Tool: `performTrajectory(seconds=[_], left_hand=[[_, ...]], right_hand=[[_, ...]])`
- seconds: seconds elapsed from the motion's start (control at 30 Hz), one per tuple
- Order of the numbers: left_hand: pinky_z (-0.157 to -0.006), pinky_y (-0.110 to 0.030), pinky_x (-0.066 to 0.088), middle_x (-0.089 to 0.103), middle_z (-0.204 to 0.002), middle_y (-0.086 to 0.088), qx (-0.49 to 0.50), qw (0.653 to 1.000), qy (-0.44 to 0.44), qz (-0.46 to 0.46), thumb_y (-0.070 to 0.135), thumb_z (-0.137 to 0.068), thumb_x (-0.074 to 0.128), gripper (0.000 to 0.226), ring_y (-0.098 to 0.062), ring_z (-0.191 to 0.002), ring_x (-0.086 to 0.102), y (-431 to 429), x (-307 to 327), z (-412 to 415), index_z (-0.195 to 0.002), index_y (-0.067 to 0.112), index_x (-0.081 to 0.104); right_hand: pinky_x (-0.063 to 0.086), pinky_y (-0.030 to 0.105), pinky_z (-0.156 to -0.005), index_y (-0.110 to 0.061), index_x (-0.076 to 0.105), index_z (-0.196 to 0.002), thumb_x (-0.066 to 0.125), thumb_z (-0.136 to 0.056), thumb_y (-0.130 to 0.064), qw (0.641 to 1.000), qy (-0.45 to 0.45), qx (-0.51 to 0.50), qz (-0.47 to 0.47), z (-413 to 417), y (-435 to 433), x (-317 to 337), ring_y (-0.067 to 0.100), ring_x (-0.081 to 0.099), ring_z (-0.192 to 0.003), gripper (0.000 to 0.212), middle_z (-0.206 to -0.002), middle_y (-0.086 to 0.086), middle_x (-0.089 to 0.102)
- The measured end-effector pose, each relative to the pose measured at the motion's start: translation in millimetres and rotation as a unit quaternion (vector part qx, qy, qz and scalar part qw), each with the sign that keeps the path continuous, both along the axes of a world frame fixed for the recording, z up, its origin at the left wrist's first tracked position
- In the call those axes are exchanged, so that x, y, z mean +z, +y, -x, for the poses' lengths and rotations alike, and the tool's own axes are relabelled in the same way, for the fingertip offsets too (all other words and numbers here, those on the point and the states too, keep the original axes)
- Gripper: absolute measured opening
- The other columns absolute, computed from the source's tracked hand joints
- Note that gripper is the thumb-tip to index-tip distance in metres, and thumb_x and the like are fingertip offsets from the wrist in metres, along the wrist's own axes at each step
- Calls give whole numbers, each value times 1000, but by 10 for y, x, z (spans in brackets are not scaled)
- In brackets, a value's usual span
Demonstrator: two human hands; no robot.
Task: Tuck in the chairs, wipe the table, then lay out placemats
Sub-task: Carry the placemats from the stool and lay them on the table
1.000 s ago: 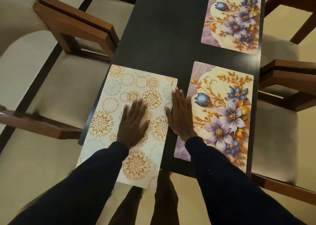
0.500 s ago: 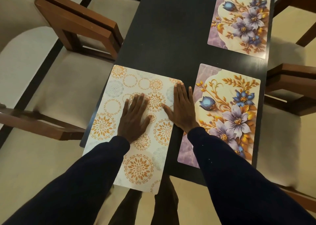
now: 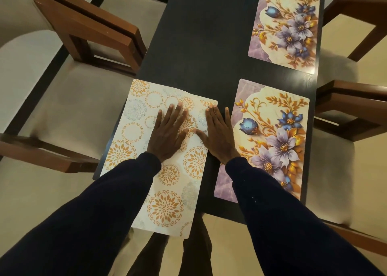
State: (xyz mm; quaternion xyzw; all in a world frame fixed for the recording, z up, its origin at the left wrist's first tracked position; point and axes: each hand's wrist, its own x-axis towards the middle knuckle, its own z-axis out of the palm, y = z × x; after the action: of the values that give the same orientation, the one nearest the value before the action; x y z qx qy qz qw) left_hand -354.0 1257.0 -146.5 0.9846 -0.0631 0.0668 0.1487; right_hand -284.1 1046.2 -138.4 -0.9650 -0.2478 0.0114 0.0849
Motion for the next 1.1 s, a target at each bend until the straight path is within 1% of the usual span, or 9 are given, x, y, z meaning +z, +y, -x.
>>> performTrajectory(seconds=[0.1, 0.23, 0.3, 0.37, 0.43, 0.5, 0.6, 0.73, 1.1], left_hand=[[-127, -65, 20, 21, -176, -10, 1, 1000, 12, -16, 58, -113, 19, 70, -34, -163, 17, 66, -32, 96, -166, 16, 33], [-127, -64, 20, 20, -176, -9, 3, 1000, 14, -15, 58, -112, 23, 69, -32, -164, 15, 115, -22, 241, -167, 17, 32], [-126, -64, 21, 21, -176, -9, -1, 1000, 9, -11, 57, -112, 25, 68, -31, -164, 16, 157, -20, 276, -167, 16, 32], [-126, -64, 22, 21, -176, -8, -3, 1000, 9, -10, 56, -112, 25, 67, -30, -164, 16, 172, -24, 298, -167, 16, 32], [-127, -64, 21, 21, -176, -8, 2, 1000, 8, -12, 56, -112, 25, 68, -30, -164, 15, 182, -19, 307, -167, 16, 32], [-127, -64, 21, 22, -176, -8, 8, 1000, 6, -8, 56, -112, 25, 68, -30, -164, 16, 187, -22, 297, -167, 16, 32], [-127, -64, 21, 23, -175, -9, 8, 1000, -1, -6, 56, -112, 24, 68, -31, -163, 18, 179, -19, 294, -166, 15, 33], [-127, -64, 21, 23, -175, -11, 22, 1000, -7, 0, 55, -113, 22, 68, -33, -163, 19, 168, -19, 268, -166, 13, 33], [-131, -61, 14, 21, -176, -10, 9, 999, 32, -27, 58, -112, 19, 70, -34, -163, 16, 459, -10, -768, -167, 16, 29]], right_hand=[[-9, 45, -133, -1, 49, -156, 34, -103, -76, 1000, 2, 21, 11, -86, -47, 55, 35, 37, -157, 93, -163, 17, 47], [4, 46, -134, -1, 46, -158, 41, -104, -69, 999, 28, 31, -27, -77, -119, 69, 33, 36, -158, 87, -166, 17, 43], [4, 40, -133, -2, 36, -163, 41, -107, -62, 997, 52, 18, -62, -41, -119, 89, 31, 30, -160, 82, -171, 16, 35], [-3, 33, -132, -4, 20, -168, 39, -109, -58, 993, 81, 3, -82, -35, -114, 74, 28, 20, -163, 82, -176, 13, 22], [-10, 30, -131, -5, 9, -170, 38, -109, -59, 993, 84, -1, -83, -11, -77, 25, 26, 9, -166, 86, -179, 11, 9], [-11, 30, -131, -5, 7, -170, 38, -108, -63, 995, 69, -10, -76, 14, -78, -35, 26, 1, -166, 91, -179, 12, 3], [-4, 37, -134, -4, 11, -170, 33, -107, -69, 998, 45, -1, -53, -12, -126, -55, 28, 6, -166, 92, -179, 13, 9], [9, 50, -135, 0, 21, -167, 30, -109, -68, 999, 6, 41, 26, -75, -245, 5, 32, 17, -164, 90, -176, 17, 21], [15, 54, -133, 1, 28, -165, 24, -113, -61, 994, -40, 81, 62, -59, -364, 108, 33, 23, -162, 81, -173, 19, 27]])
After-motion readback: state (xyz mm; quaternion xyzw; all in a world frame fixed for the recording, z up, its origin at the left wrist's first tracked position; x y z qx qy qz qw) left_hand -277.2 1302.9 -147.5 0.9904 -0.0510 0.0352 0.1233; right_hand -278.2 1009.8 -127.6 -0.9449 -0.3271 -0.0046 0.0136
